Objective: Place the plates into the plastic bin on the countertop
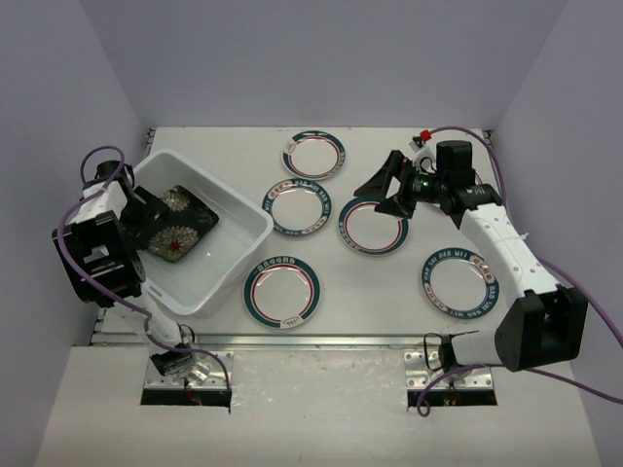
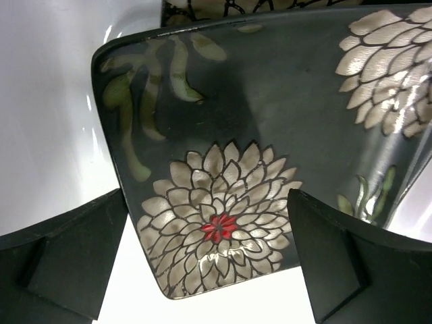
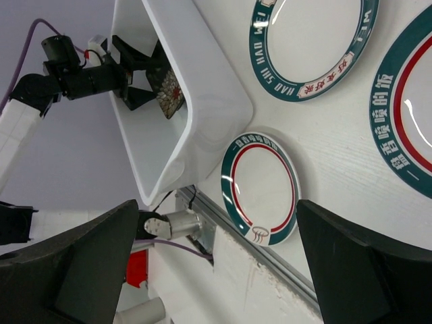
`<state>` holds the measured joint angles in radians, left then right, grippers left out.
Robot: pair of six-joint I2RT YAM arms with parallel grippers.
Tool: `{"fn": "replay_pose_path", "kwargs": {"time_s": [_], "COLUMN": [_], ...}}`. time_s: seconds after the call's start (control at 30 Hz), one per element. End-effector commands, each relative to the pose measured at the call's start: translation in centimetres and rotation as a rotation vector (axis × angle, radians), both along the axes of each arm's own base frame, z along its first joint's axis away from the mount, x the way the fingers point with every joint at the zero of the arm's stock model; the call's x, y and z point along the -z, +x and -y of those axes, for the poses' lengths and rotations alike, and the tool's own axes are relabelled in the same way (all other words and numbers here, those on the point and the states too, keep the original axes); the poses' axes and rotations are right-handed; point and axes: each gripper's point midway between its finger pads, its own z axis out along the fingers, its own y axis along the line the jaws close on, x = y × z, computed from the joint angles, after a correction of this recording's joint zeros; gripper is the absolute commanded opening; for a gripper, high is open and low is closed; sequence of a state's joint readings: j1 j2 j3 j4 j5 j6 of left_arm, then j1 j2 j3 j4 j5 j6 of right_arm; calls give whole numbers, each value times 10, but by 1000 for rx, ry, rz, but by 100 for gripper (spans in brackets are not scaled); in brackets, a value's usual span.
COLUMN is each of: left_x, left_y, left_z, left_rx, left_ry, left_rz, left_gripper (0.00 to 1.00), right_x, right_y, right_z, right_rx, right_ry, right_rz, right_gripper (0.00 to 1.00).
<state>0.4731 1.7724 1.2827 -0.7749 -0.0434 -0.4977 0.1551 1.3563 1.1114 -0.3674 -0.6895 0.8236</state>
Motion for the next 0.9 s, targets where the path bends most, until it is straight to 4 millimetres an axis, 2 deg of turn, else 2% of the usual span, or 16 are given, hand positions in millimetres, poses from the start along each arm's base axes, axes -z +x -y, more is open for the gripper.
{"fn": "replay_pose_path", "kwargs": {"time_s": [0.0,0.13,0.23,0.4,0.57,0.67,0.8,0.87], "left_x": [-10,-10,-26,-71,-114,-168,-247,-265], "left_y": [24,23,20,23,30,33,32,21], "left_z": [-2,-8,-13,-24,-21,5,86,124], "left_rx": [34,34,30,36,59,110,278,335], "left_ry": [42,82,144,235,257,244,229,207], "left_rz": [44,-26,-36,10,69,233,519,612], "left_gripper": [100,100,100,100,100,100,100,100], "right_x": [6,29,49,90,129,154,188,201], "right_y": [-15,-43,-68,-107,-127,-134,-131,-120], "right_z": [-10,-26,-32,-44,-58,-71,-88,-94], "right_rx": [-100,-199,-265,-368,-434,-484,-498,-453], "right_ry": [-57,-119,-177,-220,-213,-236,-233,-228], "right_rz": [6,-9,-34,-101,-144,-153,-154,-124], "right_gripper": [99,99,99,99,99,99,89,83]}}
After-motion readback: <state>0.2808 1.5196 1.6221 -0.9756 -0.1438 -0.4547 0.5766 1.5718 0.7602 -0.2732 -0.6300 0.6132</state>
